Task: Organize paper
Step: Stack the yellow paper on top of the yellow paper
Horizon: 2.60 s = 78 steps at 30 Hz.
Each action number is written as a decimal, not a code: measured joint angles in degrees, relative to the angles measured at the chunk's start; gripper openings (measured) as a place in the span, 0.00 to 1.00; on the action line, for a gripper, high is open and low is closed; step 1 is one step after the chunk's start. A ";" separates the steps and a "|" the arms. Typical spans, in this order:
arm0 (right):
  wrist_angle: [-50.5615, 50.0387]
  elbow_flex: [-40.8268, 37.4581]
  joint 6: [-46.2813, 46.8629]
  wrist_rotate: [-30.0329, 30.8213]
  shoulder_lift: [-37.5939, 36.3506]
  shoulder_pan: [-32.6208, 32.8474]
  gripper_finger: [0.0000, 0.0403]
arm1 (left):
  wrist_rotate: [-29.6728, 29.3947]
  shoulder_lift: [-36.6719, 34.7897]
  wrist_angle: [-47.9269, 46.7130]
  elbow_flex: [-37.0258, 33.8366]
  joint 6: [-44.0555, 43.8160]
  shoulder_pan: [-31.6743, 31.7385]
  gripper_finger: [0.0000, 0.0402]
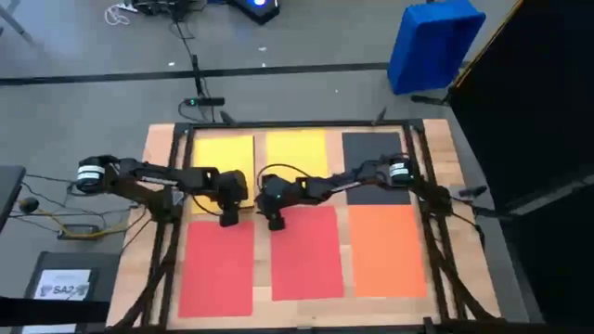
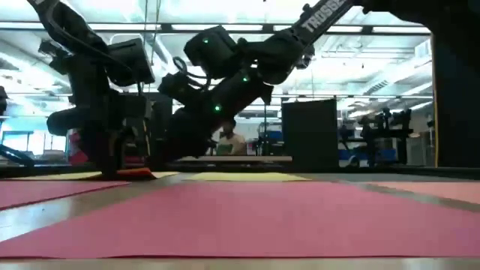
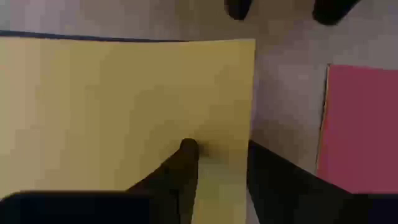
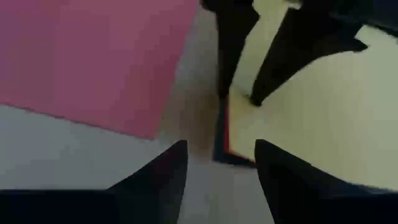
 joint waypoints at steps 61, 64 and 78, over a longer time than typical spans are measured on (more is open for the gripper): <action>0.34 2.16 2.54 1.51 0.51 -0.34 0.40 | 0.46 -0.02 -0.22 0.02 0.04 0.00 0.26; -0.91 2.14 2.45 1.60 0.51 -0.36 0.40 | 1.26 -0.02 -0.26 0.02 0.04 0.00 0.26; -3.33 2.14 0.59 1.60 0.51 -0.36 0.40 | 3.69 0.04 -2.99 1.61 -0.22 -0.02 0.26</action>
